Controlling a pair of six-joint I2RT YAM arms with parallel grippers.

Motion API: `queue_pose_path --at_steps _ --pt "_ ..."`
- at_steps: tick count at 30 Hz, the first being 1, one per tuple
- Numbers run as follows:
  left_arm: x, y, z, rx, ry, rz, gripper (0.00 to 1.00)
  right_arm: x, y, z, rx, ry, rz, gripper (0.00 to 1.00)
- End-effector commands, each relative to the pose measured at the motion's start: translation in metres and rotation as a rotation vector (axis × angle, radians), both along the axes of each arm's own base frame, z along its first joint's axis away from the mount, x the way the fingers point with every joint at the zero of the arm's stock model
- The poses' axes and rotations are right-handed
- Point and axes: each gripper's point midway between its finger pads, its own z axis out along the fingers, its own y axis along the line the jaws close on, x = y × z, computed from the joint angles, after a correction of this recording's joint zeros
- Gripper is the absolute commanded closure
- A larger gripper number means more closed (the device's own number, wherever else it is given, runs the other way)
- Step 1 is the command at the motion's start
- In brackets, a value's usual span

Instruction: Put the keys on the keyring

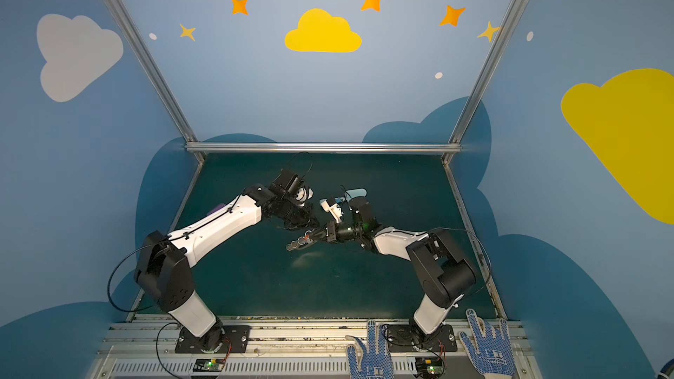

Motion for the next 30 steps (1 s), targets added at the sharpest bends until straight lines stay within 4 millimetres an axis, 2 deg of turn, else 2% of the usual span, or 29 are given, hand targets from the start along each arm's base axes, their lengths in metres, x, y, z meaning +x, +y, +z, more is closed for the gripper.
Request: queue_pose_path --at_steps 1,8,11,14,20,22,25,28,30 --pt "-0.012 -0.035 0.045 -0.158 -0.07 -0.121 0.7 -0.006 0.012 0.034 0.141 -0.13 0.062 1.0" --pt "-0.012 -0.025 0.073 -0.163 -0.146 -0.107 0.52 -0.002 0.009 0.051 0.228 -0.173 0.046 1.0" --pt "-0.011 -0.016 0.084 -0.169 -0.175 -0.078 0.52 -0.002 0.009 0.057 0.252 -0.183 0.05 1.0" --pt "-0.007 0.002 0.094 -0.176 -0.206 -0.023 0.51 -0.002 0.008 0.061 0.269 -0.181 0.049 1.0" --pt "-0.005 0.051 0.11 -0.206 -0.307 0.163 0.49 0.002 0.006 0.066 0.292 -0.176 0.036 1.0" --pt "-0.007 0.065 0.111 -0.215 -0.34 0.211 0.46 0.003 0.006 0.068 0.3 -0.175 0.035 1.0" --pt "-0.013 0.081 0.101 -0.207 -0.342 0.248 0.52 0.005 0.006 0.071 0.31 -0.169 0.035 1.0" --pt "-0.018 0.082 0.084 -0.234 -0.3 0.246 0.64 0.006 0.007 0.072 0.315 -0.163 0.036 1.0" --pt "-0.018 0.078 0.078 -0.268 -0.283 0.236 0.66 0.006 0.008 0.074 0.323 -0.163 0.038 1.0"
